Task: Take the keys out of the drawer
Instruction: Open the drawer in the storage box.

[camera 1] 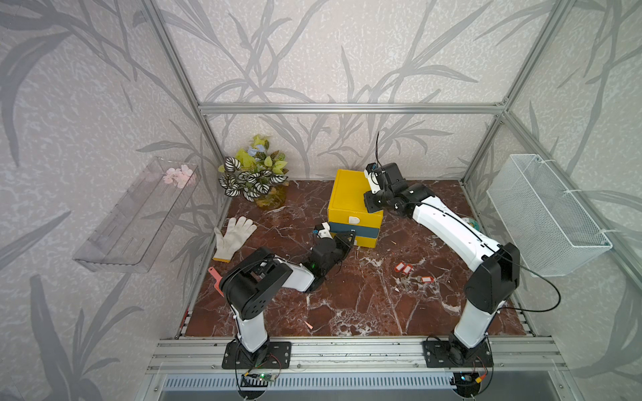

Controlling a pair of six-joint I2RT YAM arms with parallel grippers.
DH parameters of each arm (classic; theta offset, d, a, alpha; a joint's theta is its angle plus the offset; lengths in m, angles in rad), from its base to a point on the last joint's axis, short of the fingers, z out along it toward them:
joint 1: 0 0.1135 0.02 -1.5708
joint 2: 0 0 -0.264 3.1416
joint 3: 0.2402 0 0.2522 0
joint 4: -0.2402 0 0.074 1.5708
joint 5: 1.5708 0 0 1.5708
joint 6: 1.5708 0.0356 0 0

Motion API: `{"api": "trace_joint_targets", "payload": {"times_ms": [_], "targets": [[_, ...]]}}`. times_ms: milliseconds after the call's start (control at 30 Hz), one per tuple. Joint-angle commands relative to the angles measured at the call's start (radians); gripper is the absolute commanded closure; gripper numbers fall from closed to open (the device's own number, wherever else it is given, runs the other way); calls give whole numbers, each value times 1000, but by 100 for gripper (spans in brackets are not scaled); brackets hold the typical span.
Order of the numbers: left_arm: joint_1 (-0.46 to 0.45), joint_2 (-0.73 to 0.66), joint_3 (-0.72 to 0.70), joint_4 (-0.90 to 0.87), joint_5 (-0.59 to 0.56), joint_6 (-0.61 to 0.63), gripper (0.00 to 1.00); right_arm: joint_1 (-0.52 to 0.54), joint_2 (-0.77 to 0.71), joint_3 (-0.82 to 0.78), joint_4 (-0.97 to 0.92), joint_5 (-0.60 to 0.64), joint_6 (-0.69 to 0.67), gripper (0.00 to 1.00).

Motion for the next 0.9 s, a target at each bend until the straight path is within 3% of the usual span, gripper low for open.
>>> {"api": "trace_joint_targets", "payload": {"times_ms": [0,200,467,600,867], "targets": [[-2,9,16,36,7,10,96,7,10,12,-50,9,-12,76],[-1,-67,-22,-35,56,39,100,6,11,9,-60,12,-13,76],[-22,-272,-95,-250,110,92,100,8,20,-2,-63,0,-6,76],[-89,-326,-101,-365,102,89,100,10,25,-4,-68,0,-6,76],[-233,-356,-179,-375,-4,11,100,18,5,-33,-61,17,-5,76]]}}
